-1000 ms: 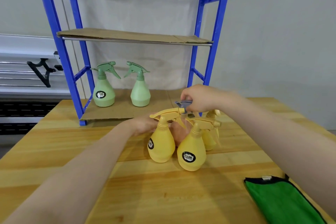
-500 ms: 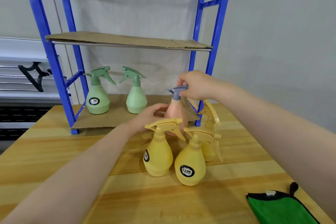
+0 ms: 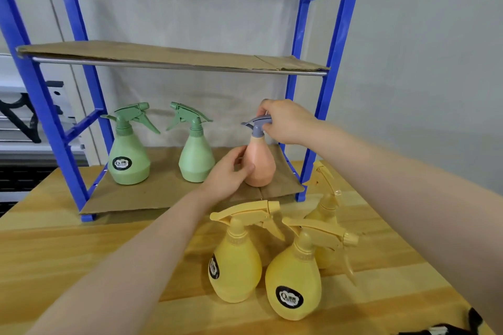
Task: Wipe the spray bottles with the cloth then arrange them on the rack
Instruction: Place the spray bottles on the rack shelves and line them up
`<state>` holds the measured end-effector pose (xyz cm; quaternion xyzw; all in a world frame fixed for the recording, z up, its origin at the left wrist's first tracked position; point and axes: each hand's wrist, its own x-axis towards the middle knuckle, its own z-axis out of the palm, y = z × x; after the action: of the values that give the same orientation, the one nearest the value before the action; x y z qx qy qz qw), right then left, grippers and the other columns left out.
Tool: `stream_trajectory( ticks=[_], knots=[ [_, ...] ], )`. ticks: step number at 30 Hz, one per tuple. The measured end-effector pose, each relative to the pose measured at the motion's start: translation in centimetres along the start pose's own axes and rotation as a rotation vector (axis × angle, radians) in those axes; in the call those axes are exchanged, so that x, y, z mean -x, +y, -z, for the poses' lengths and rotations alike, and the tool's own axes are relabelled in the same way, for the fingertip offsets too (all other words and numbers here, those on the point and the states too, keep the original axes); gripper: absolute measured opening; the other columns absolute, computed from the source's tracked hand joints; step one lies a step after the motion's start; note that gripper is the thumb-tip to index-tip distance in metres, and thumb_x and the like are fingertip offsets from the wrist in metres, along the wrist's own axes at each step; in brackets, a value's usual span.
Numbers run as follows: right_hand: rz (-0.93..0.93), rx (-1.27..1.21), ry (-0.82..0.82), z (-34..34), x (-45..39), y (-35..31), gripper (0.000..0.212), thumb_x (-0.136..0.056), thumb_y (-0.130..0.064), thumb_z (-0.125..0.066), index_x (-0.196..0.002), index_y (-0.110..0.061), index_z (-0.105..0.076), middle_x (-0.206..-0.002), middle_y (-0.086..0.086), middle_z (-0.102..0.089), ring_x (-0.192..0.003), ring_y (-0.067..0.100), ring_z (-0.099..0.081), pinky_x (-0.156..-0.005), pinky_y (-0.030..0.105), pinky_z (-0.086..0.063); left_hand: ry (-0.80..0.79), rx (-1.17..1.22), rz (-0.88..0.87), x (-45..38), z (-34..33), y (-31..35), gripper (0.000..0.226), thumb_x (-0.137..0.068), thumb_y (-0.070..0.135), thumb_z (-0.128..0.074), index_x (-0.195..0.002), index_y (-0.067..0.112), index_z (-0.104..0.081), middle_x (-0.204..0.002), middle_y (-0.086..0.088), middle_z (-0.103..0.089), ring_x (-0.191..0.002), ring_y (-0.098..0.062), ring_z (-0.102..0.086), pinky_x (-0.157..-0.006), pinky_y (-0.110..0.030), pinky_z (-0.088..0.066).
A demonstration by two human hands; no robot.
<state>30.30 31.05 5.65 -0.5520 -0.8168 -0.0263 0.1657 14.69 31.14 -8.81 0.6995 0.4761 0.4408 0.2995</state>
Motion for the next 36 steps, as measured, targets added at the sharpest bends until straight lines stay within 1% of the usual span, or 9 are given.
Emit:
stream_trajectory(
  ticks=[3,6,9,12,15,23,29,32,36],
  knots=[
    [-0.022,-0.035,-0.012,-0.6,-1.5,0.6,0.024,-0.092,-0.019,-0.057,-0.116,-0.017,-0.058,-0.108,0.006,-0.062,-0.092,0.024,-0.059,-0.073,0.036,-0.053,0.024,-0.025,-0.004,-1.1,-0.3,-0.6,0.051,-0.096,0.021,-0.057,-0.144,0.015,-0.039,-0.134,0.005,-0.051,-0.122,-0.011,-0.049,-0.101,-0.022,-0.035],
    [-0.034,-0.029,-0.006,-1.2,-2.7,1.3,0.023,-0.092,-0.018,-0.056,-0.115,-0.016,-0.057,-0.107,0.007,-0.061,-0.090,0.024,-0.060,-0.066,0.033,-0.049,0.020,-0.050,-0.003,-2.2,-0.5,-1.6,0.055,-0.098,0.022,-0.054,-0.148,0.013,-0.034,-0.144,-0.001,-0.047,-0.131,-0.015,-0.046,-0.111,-0.032,-0.035],
    [-0.035,-0.002,0.002,-1.7,-3.6,2.0,0.023,-0.092,-0.017,-0.055,-0.115,-0.014,-0.056,-0.106,0.009,-0.060,-0.089,0.024,-0.059,-0.063,0.031,-0.047,0.007,-0.110,0.005,-3.1,-0.6,-2.0,0.056,-0.099,0.026,-0.050,-0.149,0.015,-0.030,-0.147,-0.004,-0.045,-0.134,-0.018,-0.044,-0.112,-0.037,-0.034],
    [-0.038,0.070,0.016,-2.2,-4.0,2.3,0.024,-0.092,-0.015,-0.055,-0.116,-0.010,-0.055,-0.109,0.011,-0.059,-0.097,0.026,-0.057,-0.076,0.038,-0.053,0.020,-0.095,0.034,-3.7,-1.1,-2.0,0.056,-0.098,0.024,-0.051,-0.150,0.016,-0.030,-0.148,-0.005,-0.044,-0.135,-0.020,-0.043,-0.113,-0.039,-0.034],
    [-0.035,0.140,0.046,-2.5,-4.2,2.4,0.025,-0.092,-0.014,-0.055,-0.116,-0.007,-0.054,-0.110,0.012,-0.058,-0.102,0.028,-0.053,-0.082,0.039,-0.050,0.025,-0.057,0.054,-4.1,-1.5,-2.1,0.057,-0.097,0.024,-0.052,-0.149,0.017,-0.030,-0.148,-0.007,-0.045,-0.134,-0.021,-0.044,-0.113,-0.042,-0.034],
    [-0.026,0.175,0.103,-1.9,-3.3,2.1,0.043,-0.092,-0.021,-0.056,-0.132,-0.009,-0.048,-0.128,0.012,-0.054,-0.119,0.030,-0.048,-0.097,0.039,-0.041,0.004,-0.089,0.075,-3.6,-1.1,-2.0,0.061,-0.100,0.029,-0.049,-0.153,0.017,-0.021,-0.155,-0.005,-0.032,-0.141,-0.019,-0.035,-0.116,-0.039,-0.029],
    [0.057,0.123,0.095,-0.3,-0.4,0.6,0.049,-0.092,-0.023,-0.055,-0.139,-0.011,-0.045,-0.137,0.012,-0.051,-0.127,0.031,-0.044,-0.104,0.041,-0.039,0.014,-0.132,0.055,-1.4,0.2,-0.7,0.057,-0.101,0.026,-0.046,-0.152,0.019,-0.022,-0.157,-0.004,-0.028,-0.144,-0.017,-0.027,-0.119,-0.038,-0.024],
    [0.080,0.073,0.069,0.8,1.7,-0.2,0.046,-0.092,-0.022,-0.054,-0.136,-0.012,-0.047,-0.134,0.010,-0.052,-0.125,0.028,-0.044,-0.098,0.037,-0.040,0.002,-0.120,0.060,0.3,1.1,-0.2,0.055,-0.101,0.025,-0.045,-0.151,0.019,-0.025,-0.156,-0.003,-0.030,-0.144,-0.016,-0.029,-0.118,-0.039,-0.025],
    [0.104,0.001,0.000,2.2,4.8,-1.6,0.030,-0.093,-0.021,-0.052,-0.122,-0.018,-0.058,-0.122,0.001,-0.057,-0.112,0.020,-0.051,-0.087,0.031,-0.044,-0.012,-0.077,0.058,3.5,2.3,1.0,0.046,-0.101,0.016,-0.047,-0.146,0.016,-0.037,-0.148,0.000,-0.041,-0.135,-0.011,-0.038,-0.108,-0.021,-0.028]
  ],
)
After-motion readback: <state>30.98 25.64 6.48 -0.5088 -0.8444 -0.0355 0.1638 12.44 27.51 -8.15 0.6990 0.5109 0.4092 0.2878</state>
